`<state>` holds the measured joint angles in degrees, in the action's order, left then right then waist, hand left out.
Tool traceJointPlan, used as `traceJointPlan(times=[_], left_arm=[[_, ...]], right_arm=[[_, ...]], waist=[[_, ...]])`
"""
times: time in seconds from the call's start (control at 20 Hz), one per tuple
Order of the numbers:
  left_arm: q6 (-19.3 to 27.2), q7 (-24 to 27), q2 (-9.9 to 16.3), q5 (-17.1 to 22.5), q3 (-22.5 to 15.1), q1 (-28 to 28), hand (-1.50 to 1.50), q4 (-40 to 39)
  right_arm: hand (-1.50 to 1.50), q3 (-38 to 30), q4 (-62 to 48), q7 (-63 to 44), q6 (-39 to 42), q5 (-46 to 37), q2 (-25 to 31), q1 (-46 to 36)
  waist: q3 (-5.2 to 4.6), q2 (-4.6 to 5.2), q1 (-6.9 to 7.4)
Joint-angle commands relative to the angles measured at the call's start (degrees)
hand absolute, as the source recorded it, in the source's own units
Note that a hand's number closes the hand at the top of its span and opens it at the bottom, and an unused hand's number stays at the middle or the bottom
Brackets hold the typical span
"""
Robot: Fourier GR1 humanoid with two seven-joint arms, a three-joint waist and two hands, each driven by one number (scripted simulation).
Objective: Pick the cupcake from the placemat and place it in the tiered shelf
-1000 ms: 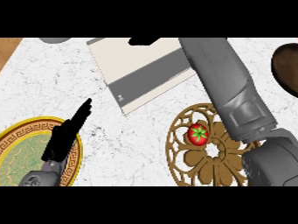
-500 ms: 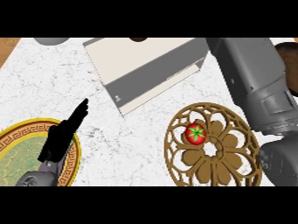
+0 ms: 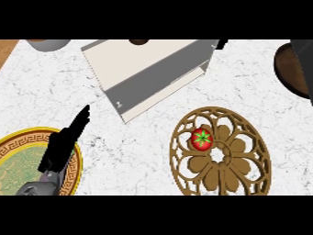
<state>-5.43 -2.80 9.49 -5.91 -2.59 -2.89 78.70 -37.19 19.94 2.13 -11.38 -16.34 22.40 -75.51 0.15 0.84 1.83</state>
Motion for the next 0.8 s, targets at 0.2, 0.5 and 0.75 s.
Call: traceJointPlan(times=[0.2, 0.5, 0.75], left_arm=[[-0.1, 1.2, 0.4, -0.3, 1.0, -0.1, 0.00, -2.2], [-0.8, 1.9, -1.2, -0.9, -1.0, 0.6, 0.00, -1.3], [-1.9, 0.1, 0.4, 0.3, 1.0, 0.2, 0.00, -0.9]], right_arm=[[-1.50, -0.4, -2.0, 4.8, 15.9, 1.8, 13.7, 5.9], [-1.50, 0.6, -4.2, 10.8, 20.3, 1.8, 14.9, 8.7], [-1.50, 1.8, -5.9, 11.7, 22.8, 0.7, 18.9, 10.7]], waist=[[-0.09, 0.08, -0.15], [-0.07, 0.17, 0.37], [-0.04, 0.28, 0.81]])
